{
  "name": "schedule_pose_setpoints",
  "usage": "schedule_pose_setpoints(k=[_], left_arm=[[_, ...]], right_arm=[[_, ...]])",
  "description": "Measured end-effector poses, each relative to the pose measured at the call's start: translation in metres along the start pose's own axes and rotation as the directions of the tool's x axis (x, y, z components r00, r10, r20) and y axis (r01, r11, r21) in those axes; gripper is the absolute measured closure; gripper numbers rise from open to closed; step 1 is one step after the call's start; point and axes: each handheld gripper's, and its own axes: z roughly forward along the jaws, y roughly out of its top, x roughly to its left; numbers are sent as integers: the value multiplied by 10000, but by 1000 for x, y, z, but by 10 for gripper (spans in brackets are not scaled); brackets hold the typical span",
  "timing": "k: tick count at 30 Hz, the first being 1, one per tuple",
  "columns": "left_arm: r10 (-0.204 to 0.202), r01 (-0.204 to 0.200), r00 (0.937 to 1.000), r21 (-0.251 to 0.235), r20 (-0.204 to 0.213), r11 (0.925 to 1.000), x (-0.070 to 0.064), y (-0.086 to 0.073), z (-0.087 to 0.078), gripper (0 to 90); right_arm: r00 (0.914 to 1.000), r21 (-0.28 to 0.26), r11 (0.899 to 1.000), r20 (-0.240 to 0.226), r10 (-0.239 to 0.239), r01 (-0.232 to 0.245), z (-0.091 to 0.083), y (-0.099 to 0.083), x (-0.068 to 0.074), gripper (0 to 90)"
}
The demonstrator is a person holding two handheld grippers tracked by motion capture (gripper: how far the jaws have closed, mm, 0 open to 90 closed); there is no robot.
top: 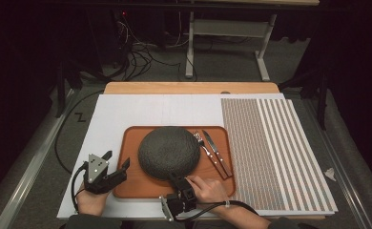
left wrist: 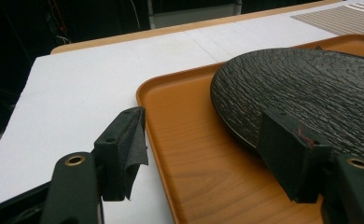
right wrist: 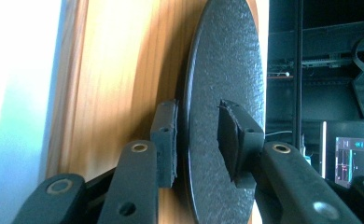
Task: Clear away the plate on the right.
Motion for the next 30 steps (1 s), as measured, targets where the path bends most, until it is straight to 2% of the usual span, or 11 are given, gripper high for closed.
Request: schedule_pose_setpoints(k=[19, 30], left_arm=[[5, -5, 10000, 4, -7, 10000, 0, 0, 0, 328], [-20, 20, 10000, -6, -18, 10000, 0, 0, 0, 328]], right_arm=[[10000, 63, 10000, -77, 50, -50, -9, -11, 4, 689], [10000, 94, 9999, 40, 66, -67, -14, -16, 7, 685]])
